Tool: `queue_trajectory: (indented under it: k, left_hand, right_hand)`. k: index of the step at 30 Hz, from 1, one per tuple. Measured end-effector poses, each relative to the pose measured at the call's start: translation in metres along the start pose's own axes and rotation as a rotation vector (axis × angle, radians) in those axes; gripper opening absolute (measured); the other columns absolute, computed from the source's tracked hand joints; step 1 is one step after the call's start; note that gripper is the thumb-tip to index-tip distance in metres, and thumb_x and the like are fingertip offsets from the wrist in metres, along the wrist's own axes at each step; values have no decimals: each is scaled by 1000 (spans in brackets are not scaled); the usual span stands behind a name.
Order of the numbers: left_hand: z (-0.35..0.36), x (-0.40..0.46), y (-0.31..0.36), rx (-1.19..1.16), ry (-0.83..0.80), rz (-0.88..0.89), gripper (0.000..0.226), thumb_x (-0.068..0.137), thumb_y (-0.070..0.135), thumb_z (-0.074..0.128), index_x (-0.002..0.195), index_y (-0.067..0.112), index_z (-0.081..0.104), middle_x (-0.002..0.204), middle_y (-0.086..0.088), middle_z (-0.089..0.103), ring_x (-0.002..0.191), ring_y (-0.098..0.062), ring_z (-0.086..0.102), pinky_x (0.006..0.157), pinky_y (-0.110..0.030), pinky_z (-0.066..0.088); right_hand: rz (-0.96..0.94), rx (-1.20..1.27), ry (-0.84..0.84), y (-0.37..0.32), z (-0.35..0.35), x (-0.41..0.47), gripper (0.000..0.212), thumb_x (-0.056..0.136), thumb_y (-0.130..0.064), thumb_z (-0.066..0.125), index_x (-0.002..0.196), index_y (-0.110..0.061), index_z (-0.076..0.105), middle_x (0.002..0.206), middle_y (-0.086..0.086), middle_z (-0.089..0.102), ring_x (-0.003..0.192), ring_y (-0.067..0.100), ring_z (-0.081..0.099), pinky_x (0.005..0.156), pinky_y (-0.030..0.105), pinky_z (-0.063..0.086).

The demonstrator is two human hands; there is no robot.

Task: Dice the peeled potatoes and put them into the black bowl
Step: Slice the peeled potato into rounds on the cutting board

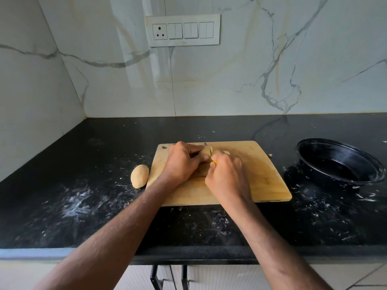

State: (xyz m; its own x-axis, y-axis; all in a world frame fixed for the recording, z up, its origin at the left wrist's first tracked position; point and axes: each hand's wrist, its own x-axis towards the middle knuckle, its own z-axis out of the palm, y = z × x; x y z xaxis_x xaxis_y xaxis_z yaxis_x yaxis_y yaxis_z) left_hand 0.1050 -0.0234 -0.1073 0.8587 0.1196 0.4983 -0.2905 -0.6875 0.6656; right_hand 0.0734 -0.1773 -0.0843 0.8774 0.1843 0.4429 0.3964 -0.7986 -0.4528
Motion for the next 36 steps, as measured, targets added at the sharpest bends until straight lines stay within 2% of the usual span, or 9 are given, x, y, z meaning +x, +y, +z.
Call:
queue_trajectory:
  k: [3, 6, 8, 11, 14, 17, 26, 31, 36]
  left_hand:
    - [-1, -3, 8, -4, 20, 34, 17, 85, 15, 80, 101, 9, 80, 90, 5, 78, 73, 6, 59, 70, -20, 54]
    - [0, 0, 3, -22, 7, 15, 7, 86, 15, 78, 83, 9, 80, 66, 11, 72, 56, 8, 45, 55, -11, 37]
    - [2, 2, -1, -21, 26, -24, 17, 86, 15, 78, 72, 6, 74, 56, 14, 65, 52, 7, 38, 53, -10, 30]
    - [3, 3, -3, 3, 38, -48, 15, 84, 21, 81, 90, 8, 80, 70, 18, 67, 62, 13, 51, 60, -6, 37]
    - [2, 3, -3, 0, 52, -93, 34, 82, 26, 83, 111, 10, 77, 99, 6, 77, 86, 2, 67, 79, -15, 54]
    - [0, 1, 1, -44, 78, -137, 42, 77, 25, 87, 115, 11, 75, 104, 4, 75, 93, -3, 69, 86, -19, 56]
    - [0, 1, 6, 13, 52, -89, 18, 80, 21, 84, 96, 14, 80, 69, 17, 67, 58, 12, 54, 56, -6, 38]
    - [-1, 0, 7, 14, 42, -60, 19, 83, 25, 82, 69, 15, 73, 59, 1, 64, 55, -4, 39, 51, -27, 35]
    - [0, 1, 4, 15, 33, -51, 26, 84, 26, 80, 68, 10, 69, 62, -10, 62, 56, -7, 37, 52, -33, 36]
  right_hand:
    - [25, 1, -71, -1, 7, 8, 20, 96, -17, 54, 113, -15, 66, 99, 8, 69, 85, 23, 58, 62, 29, 38]
    - [23, -24, -88, -1, 9, 6, 20, 95, -16, 54, 111, -15, 65, 96, 10, 69, 92, 30, 63, 63, 30, 37]
    - [7, -41, -72, 0, 7, -1, 22, 93, -13, 55, 113, -15, 65, 94, 10, 68, 90, 31, 64, 62, 30, 39]
    - [-16, -66, -61, 1, 4, -9, 25, 92, -12, 57, 115, -16, 65, 92, 9, 68, 86, 29, 66, 63, 32, 46]
    - [-13, -69, -20, 3, 5, -13, 21, 92, -15, 57, 110, -17, 66, 89, 7, 70, 83, 27, 66, 63, 33, 48]
    - [8, -27, 58, 5, 4, -14, 18, 96, -19, 54, 110, -18, 65, 86, 5, 71, 79, 24, 66, 52, 22, 33]
    - [-52, 31, 180, 5, 4, -16, 14, 94, -16, 59, 105, -16, 66, 76, 6, 71, 67, 31, 64, 55, 29, 30]
    - [-58, 2, 150, 4, 5, -17, 17, 97, -20, 55, 110, -19, 65, 81, 4, 71, 71, 27, 62, 57, 28, 27]
    - [-67, -22, 124, 3, 6, -17, 21, 97, -21, 56, 116, -20, 64, 82, 4, 72, 70, 24, 64, 46, 21, 20]
